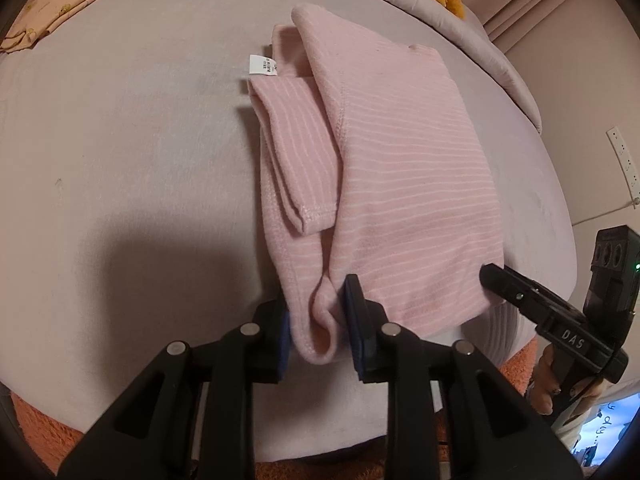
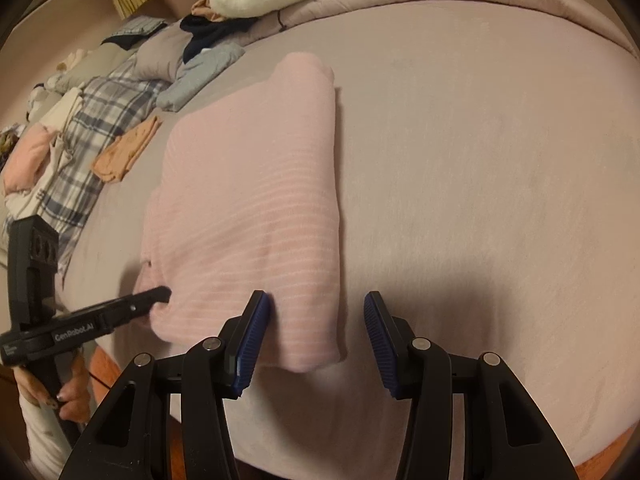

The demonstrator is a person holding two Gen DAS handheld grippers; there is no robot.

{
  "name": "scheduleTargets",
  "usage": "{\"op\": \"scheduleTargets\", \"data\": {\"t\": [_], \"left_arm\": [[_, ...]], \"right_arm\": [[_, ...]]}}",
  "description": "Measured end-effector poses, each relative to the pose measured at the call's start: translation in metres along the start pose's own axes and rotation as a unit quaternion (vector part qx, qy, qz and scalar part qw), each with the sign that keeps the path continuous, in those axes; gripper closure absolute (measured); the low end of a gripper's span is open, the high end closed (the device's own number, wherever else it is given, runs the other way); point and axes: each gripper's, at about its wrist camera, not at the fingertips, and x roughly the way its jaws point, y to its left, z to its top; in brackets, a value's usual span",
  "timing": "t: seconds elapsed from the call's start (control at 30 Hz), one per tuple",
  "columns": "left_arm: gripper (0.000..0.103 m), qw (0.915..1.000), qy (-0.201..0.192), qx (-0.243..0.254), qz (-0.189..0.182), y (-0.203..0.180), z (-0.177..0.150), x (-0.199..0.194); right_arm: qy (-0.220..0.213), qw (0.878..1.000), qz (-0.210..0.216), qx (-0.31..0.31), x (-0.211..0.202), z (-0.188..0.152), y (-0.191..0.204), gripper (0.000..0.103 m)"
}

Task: Fold small clothes

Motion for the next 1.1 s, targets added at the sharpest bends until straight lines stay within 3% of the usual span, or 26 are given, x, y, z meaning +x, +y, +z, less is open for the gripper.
{"op": "scheduleTargets", "data": {"t": [0.03,0.13,0.2,0.27,0.33,0.53,0.67,0.83,0.93,1.03,1.1], "left_arm": [[0.073,1.0000,0.002,-0.002,0.000,0.000,0.001,-0.003],[0.052,0.9999,-0.015,-0.001,0.002,0.002,0.005,-0.021],[0.019,0.9990,-0.044,0.001,-0.012,0.005,0.008,-0.031],[0.011,0.9974,-0.067,0.006,-0.026,0.005,0.015,-0.034],[0.011,0.9975,-0.063,0.009,-0.032,0.004,0.022,-0.026],[0.011,0.9976,-0.013,-0.005,-0.068,0.002,0.035,0.019],[0.011,0.9969,-0.016,0.011,-0.076,-0.013,0.044,0.035],[0.011,0.9958,-0.009,0.014,-0.091,-0.018,0.055,0.043],[0.013,0.9956,-0.007,0.024,-0.090,-0.024,0.057,0.047],[0.021,0.9965,-0.009,0.032,-0.077,-0.032,0.058,0.050],[0.033,0.9971,-0.010,0.033,-0.068,-0.033,0.058,0.050]], "right_arm": [[0.002,1.000,0.001,-0.002,0.000,0.000,0.000,0.054],[0.004,1.000,0.004,-0.007,-0.006,0.001,-0.001,0.054],[-0.001,1.000,0.012,-0.006,-0.011,0.004,-0.004,0.054],[-0.012,1.000,0.029,-0.001,-0.014,0.012,-0.010,0.048],[-0.014,0.999,0.039,0.003,-0.011,0.021,-0.014,0.033],[0.004,0.996,0.084,-0.005,0.019,0.042,-0.007,0.033],[0.025,0.993,0.116,-0.013,0.040,0.049,0.002,0.033],[0.032,0.991,0.127,-0.019,0.055,0.060,0.007,0.029],[0.044,0.985,0.168,-0.003,0.062,0.068,0.003,0.029],[0.055,0.982,0.179,-0.006,0.070,0.072,0.009,0.029],[0.057,0.984,0.167,-0.022,0.072,0.073,0.019,0.030]]}}
